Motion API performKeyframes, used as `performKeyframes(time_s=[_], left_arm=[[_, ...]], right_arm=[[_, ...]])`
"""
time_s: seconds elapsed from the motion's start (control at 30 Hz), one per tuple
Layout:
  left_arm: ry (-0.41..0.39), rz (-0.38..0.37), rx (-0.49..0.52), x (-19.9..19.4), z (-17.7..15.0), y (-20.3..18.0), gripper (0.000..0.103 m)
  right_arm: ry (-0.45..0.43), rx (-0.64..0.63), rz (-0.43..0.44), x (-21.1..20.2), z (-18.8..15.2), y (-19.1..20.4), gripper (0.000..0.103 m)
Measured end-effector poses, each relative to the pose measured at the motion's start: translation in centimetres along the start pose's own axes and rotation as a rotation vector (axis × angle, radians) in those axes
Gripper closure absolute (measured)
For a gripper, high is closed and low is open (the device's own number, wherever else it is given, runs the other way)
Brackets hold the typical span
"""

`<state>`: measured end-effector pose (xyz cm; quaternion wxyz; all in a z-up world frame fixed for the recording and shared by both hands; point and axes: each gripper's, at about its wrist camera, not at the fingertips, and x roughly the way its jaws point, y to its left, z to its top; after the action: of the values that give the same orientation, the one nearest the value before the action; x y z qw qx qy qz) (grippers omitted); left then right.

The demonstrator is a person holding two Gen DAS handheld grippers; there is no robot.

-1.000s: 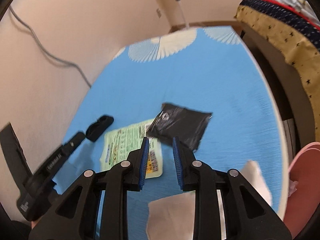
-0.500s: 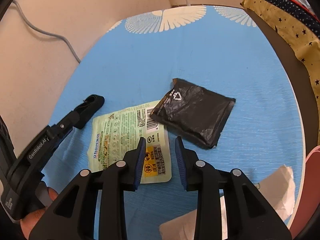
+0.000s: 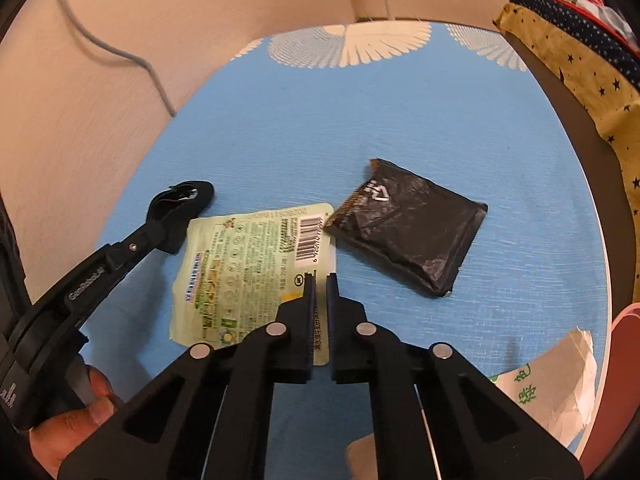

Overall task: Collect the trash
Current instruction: 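Grasp the black strap with the left tool while the right tool grasps the green packet, then carry the black strap and green packet over the pink bin with both tools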

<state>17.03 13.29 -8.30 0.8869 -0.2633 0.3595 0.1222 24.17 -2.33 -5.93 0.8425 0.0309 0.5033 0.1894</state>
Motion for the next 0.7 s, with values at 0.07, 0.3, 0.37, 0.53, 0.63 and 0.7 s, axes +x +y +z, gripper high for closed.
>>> performKeyframes(time_s=[0.07,0.3,0.37,0.53,0.63,0.7], left_arm=[[-0.006,0.000,-0.003,-0.5,0.1,0.1,0.096],[-0.042,-0.004,-0.005,-3.1,0.5,0.4,0.096],[-0.057,-0.007,0.004,-4.2,0.7,0.2,0.096],[-0.092,-0.019,0.041,-6.8,0.8,-0.7,0.096],[-0.108,-0.030,0.063,-8.5,0.7,-1.3,0.096],[-0.119,-0.037,0.077,-9.5,0.6,-1.6,0.096]], right_arm=[[-0.023,-0.001,0.014,-0.8,0.0,0.4,0.101],[-0.104,-0.002,0.042,-4.8,0.0,1.1,0.102],[-0.134,-0.005,0.049,-6.4,0.1,1.3,0.103],[-0.198,-0.026,0.056,-10.1,-0.1,1.9,0.103],[-0.220,-0.047,0.059,-12.0,-0.4,2.1,0.103],[-0.236,-0.049,0.059,-13.2,-0.8,2.2,0.103]])
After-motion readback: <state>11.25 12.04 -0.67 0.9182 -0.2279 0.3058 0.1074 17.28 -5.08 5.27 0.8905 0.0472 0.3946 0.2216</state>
